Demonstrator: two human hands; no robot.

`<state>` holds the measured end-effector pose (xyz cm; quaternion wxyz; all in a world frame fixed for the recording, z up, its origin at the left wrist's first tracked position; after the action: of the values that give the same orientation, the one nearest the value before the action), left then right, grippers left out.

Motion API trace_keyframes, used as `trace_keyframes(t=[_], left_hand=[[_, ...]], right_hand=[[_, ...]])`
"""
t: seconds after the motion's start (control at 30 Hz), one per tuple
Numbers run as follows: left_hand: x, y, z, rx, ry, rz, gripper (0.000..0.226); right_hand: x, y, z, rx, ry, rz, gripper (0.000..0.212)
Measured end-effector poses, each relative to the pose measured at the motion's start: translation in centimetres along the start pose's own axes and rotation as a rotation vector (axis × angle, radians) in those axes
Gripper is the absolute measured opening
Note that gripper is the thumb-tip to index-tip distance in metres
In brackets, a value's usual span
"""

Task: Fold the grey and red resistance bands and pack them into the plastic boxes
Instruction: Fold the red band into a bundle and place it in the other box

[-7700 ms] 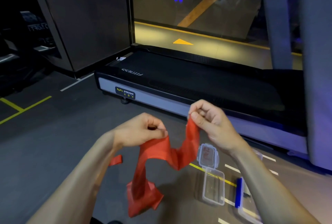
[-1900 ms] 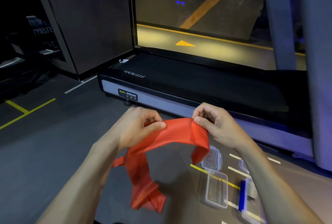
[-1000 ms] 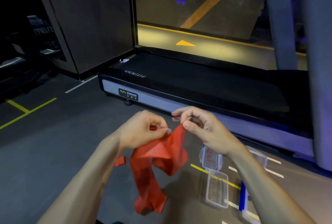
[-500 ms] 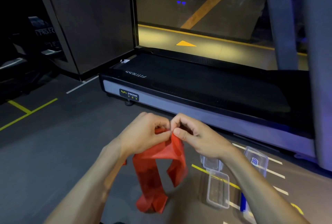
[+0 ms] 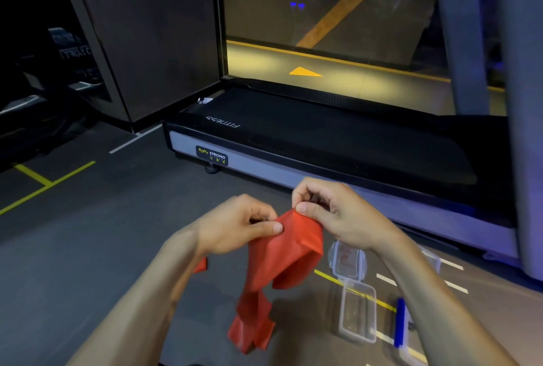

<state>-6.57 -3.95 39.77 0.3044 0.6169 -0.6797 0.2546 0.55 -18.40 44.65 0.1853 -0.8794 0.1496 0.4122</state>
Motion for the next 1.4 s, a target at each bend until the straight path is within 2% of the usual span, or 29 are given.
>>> trace_keyframes(t=[0.1,0.47,0.6,0.73,0.9,1.07,1.2,1.27,1.4], left_hand=[[-0.6,0.2,0.2,-0.038,-0.010,-0.021,0.018],[0.1,0.7,-1.4,0.106,0.232,0.060,0.011],[0.6,0.8,-1.9,0.152,0.305,0.080,0.015],[0.2,0.7,-2.0,0.163,0.235,0.076,0.013],[-0.3,0.4,-1.4,0.136,0.111,0.041,0.033],[0.7,0.5,-3.0,0.273,0.055,0.090,0.031],[1.6,1.1,-4.4,0.407,-0.149,0.127,0.018],[1.8,1.2,-4.4,0.410,-0.197,0.133,0.017],[1.5,0.9,-3.9,0.343,-0.144,0.119,0.016]], right_hand=[[-0.1,0.1,-0.6,0.016,0.017,-0.009,0.016],[0.8,0.5,-2.1,0.081,-0.072,-0.009,0.014],[1.1,0.7,-2.2,0.084,-0.109,-0.006,0.015],[0.9,0.6,-2.4,0.082,-0.137,-0.023,0.013],[1.1,0.6,-2.3,0.079,-0.134,-0.026,0.011],[1.8,0.6,-2.4,0.105,-0.180,-0.016,0.007],[2.0,0.5,-2.3,0.118,-0.202,-0.002,0.009],[2.2,0.4,-2.0,0.119,-0.208,0.005,0.008],[2.8,0.4,-1.2,0.103,-0.215,0.023,0.006]])
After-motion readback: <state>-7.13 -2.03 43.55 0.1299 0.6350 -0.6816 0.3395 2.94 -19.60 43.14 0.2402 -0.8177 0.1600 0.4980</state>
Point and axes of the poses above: each hand's wrist, its own y-axis away from the middle knuckle, its own z-axis out of the palm, x = y × z, the point moved 7 cm from there along -y, towards the middle knuckle, and after that the axes turned 6 degrees about -y, right-handed, at the moved point
